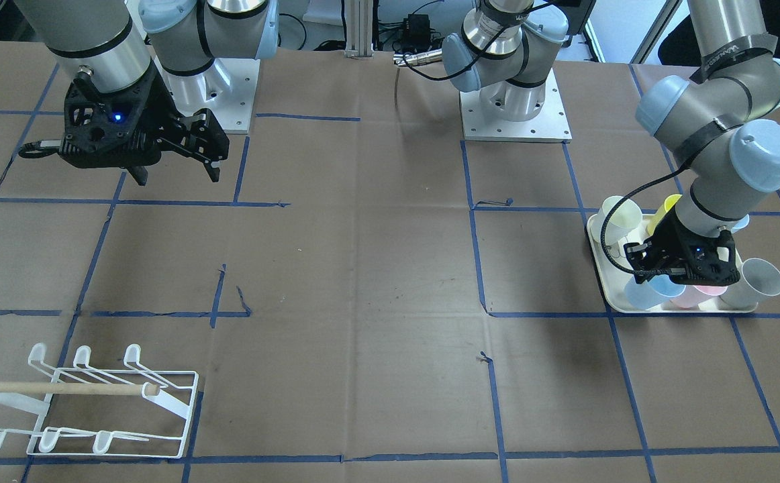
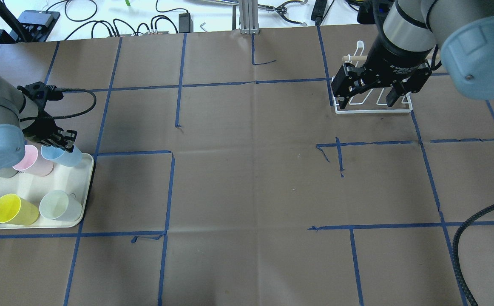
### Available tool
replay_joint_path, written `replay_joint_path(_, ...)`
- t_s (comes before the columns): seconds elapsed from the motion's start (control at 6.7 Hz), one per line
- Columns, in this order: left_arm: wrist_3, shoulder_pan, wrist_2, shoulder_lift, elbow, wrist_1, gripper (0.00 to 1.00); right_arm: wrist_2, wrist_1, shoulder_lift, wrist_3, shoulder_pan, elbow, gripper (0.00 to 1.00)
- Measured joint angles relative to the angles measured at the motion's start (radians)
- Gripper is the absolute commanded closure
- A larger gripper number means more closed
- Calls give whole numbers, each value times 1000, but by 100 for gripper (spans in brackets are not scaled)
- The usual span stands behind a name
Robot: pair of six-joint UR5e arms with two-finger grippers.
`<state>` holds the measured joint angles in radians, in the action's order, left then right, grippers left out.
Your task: Transfer IKEA cup to right arm and place on rack
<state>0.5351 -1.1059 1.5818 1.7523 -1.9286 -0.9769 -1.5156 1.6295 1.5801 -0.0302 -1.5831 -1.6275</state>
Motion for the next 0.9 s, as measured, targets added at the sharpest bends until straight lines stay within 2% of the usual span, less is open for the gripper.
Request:
replay_joint_path(0.3, -2, -3, 2, -22, 194, -269, 100, 2, 1, 0, 1, 0, 0, 0)
replay_joint_path(0.45, -4, -10, -2, -15, 277, -353, 100, 4, 1, -1, 2, 0, 0, 0)
replay_joint_path(0.6, -3, -28, -33, -13, 326, -386, 100, 4, 1, -1, 1, 0, 0, 0)
replay_joint_path(0.75, 1, -55, -106, -16, 346, -391, 100, 5, 3, -1, 0, 0, 0, 0)
replay_joint_path(0.9, 2, -77, -222, -23, 354, -381, 100, 7, 16, 0, 2, 1, 1, 0)
